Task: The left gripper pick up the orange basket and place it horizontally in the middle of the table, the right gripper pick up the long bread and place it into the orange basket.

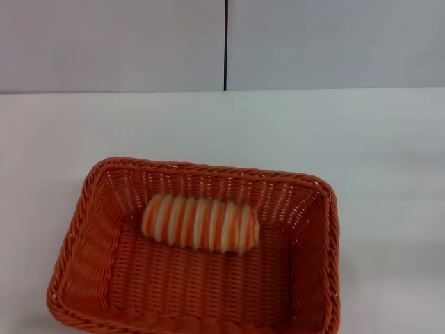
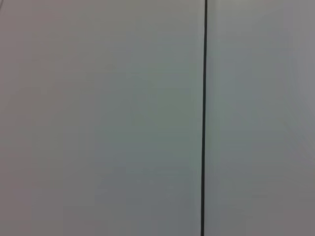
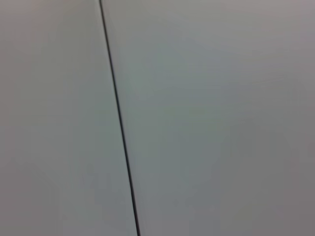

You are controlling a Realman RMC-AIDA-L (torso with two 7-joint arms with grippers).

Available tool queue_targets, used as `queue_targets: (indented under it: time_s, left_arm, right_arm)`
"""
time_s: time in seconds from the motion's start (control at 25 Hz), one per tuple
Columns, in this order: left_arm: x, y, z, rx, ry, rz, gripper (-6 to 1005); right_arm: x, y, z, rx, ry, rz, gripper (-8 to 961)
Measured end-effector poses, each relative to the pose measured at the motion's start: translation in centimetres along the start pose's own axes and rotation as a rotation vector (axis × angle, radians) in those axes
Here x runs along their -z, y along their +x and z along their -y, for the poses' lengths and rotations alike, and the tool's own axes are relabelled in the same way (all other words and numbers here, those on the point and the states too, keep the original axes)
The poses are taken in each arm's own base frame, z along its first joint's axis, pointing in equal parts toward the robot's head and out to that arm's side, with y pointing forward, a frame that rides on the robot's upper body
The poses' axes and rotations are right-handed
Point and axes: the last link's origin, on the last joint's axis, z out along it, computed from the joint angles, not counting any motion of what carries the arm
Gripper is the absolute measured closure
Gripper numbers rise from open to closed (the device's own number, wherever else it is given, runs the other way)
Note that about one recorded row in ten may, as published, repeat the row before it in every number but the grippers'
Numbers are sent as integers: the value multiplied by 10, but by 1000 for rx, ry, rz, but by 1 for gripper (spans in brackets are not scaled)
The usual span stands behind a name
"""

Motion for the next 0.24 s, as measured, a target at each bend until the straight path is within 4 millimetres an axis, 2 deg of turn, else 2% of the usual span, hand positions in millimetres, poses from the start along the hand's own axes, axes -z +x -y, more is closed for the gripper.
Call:
queue_targets:
  time_s: [0.24]
  left_arm:
    - [-1, 0, -4, 7, -22, -1, 413]
  right_arm:
    - [-6, 5, -6, 23, 1, -17, 355]
